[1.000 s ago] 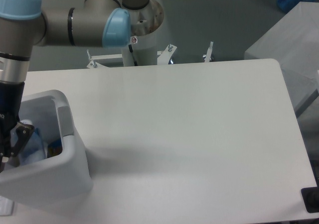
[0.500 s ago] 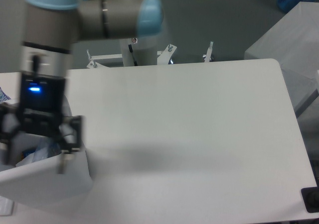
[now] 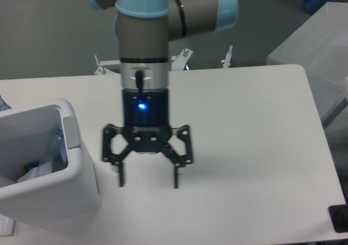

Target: Place the trash in the trash can

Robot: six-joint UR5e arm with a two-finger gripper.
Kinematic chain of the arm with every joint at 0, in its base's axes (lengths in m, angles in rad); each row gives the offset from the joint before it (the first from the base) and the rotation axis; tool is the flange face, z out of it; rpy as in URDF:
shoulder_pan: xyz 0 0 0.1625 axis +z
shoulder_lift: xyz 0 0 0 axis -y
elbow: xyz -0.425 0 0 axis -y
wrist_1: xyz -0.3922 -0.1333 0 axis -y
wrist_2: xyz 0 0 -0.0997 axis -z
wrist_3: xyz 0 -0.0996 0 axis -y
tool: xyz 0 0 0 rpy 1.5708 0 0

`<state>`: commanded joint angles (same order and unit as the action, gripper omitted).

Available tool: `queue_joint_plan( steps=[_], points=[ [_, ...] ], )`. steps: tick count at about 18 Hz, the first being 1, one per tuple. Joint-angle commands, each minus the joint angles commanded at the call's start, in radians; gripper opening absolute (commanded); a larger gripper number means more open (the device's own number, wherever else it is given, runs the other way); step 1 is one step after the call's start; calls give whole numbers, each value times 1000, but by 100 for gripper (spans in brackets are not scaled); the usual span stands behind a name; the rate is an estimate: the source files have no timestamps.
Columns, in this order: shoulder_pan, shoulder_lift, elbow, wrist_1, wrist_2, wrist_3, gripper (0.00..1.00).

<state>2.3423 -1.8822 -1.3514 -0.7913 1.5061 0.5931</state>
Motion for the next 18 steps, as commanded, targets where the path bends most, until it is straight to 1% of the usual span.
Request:
queue_joint_plan(
  steps=[2, 4, 6, 9, 18],
  points=[
    [14, 18, -11, -43, 11, 56, 100],
    [46, 41, -26, -72, 5, 60, 100],
    [63, 52, -26, -91, 2, 60, 100],
    [81, 57, -32, -94, 0, 60, 100],
    [89, 57, -34, -92, 3, 59, 100]
  ],
)
